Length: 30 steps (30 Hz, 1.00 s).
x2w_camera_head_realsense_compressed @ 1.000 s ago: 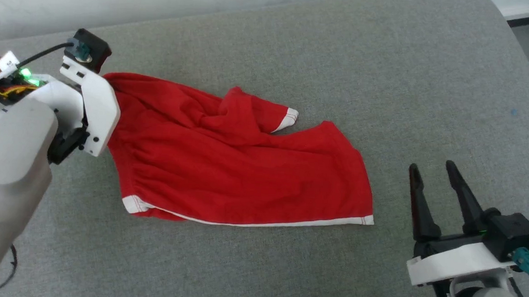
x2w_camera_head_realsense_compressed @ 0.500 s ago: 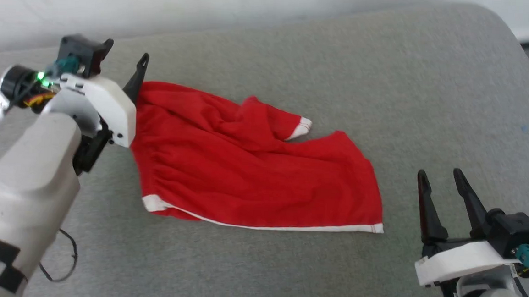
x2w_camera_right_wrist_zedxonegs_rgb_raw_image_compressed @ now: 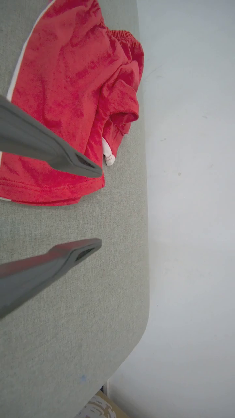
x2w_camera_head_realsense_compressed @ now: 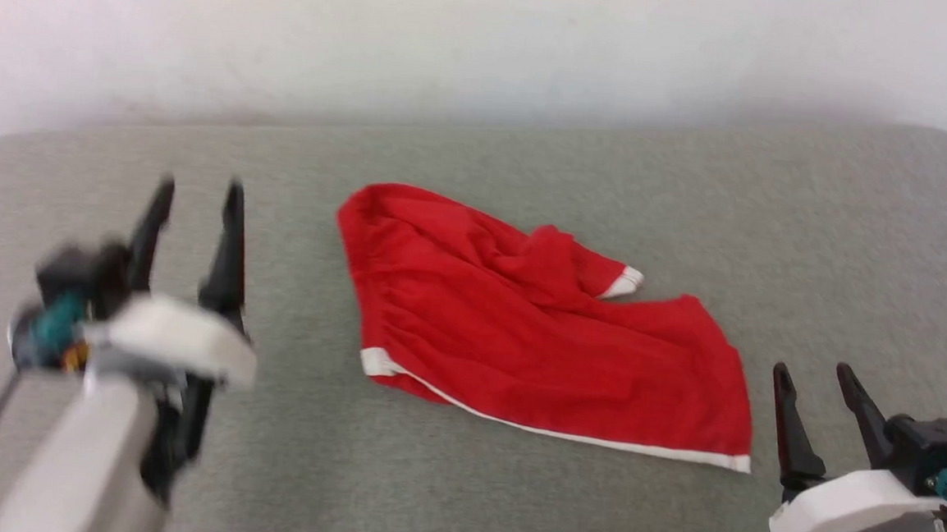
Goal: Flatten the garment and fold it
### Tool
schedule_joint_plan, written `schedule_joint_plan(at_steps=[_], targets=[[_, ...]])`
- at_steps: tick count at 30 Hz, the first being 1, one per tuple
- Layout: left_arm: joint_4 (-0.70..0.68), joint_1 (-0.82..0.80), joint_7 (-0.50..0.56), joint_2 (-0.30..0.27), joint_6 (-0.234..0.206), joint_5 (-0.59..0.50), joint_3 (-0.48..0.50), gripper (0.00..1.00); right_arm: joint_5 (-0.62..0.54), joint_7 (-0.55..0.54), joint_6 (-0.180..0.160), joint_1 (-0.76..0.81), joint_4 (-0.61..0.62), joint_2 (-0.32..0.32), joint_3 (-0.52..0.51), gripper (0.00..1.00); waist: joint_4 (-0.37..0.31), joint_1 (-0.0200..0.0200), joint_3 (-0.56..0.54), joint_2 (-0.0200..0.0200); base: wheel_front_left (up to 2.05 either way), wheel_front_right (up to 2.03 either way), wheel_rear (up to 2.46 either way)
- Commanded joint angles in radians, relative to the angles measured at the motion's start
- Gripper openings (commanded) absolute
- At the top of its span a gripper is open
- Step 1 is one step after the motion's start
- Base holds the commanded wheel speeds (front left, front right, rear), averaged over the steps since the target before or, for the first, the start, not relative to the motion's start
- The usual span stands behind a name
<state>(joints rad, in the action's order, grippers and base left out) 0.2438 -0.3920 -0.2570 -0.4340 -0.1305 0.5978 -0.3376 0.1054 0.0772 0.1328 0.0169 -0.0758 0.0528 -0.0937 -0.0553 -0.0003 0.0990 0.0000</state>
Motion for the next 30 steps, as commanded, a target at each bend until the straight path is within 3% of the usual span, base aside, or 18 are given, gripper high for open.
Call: schedule_joint_plan(at_steps=[1, 8, 12, 19, 25, 30], targets=[[-0.047, 0.080, -0.004, 0.025, -0.013, -0.016, 0.030, 1.00, -0.003, -0.010, -0.002, 0.015, 0.010, -0.003, -0.002, 1.00, 0.065, 0.0003, -0.062, 0.0000, 0.00, 0.00, 0.00], [-0.173, 0.332, -0.005, 0.098, -0.025, -0.086, 0.078, 1.00, 0.001, -0.088, -0.002, 0.055, 0.033, -0.003, 0.003, 1.00, 0.097, 0.0003, -0.075, 0.0000, 0.00, 0.00, 0.00], [-0.178, 0.400, -0.005, 0.111, -0.026, -0.130, 0.069, 1.00, -0.018, -0.209, -0.002, 0.077, 0.042, 0.005, 0.008, 1.00, 0.109, 0.0003, -0.071, 0.0000, 0.00, 0.00, 0.00], [-0.165, 0.421, -0.005, 0.140, 0.010, -0.191, 0.058, 1.00, -0.036, -0.536, -0.002, 0.092, 0.060, 0.000, -0.067, 1.00, 0.155, 0.0003, -0.059, 0.0000, 0.00, 0.00, 0.00], [-0.156, 0.405, -0.005, 0.162, 0.028, -0.211, 0.057, 1.00, -0.039, -0.657, -0.002, 0.085, 0.054, -0.002, -0.121, 1.00, 0.182, 0.0003, -0.051, 0.0000, 0.00, 0.00, 0.00], [-0.152, 0.398, -0.005, 0.174, 0.041, -0.230, 0.064, 1.00, -0.020, -0.666, -0.002, 0.076, 0.022, -0.002, -0.147, 1.00, 0.193, 0.0003, -0.041, 0.0000, 0.00, 0.00, 0.00]])
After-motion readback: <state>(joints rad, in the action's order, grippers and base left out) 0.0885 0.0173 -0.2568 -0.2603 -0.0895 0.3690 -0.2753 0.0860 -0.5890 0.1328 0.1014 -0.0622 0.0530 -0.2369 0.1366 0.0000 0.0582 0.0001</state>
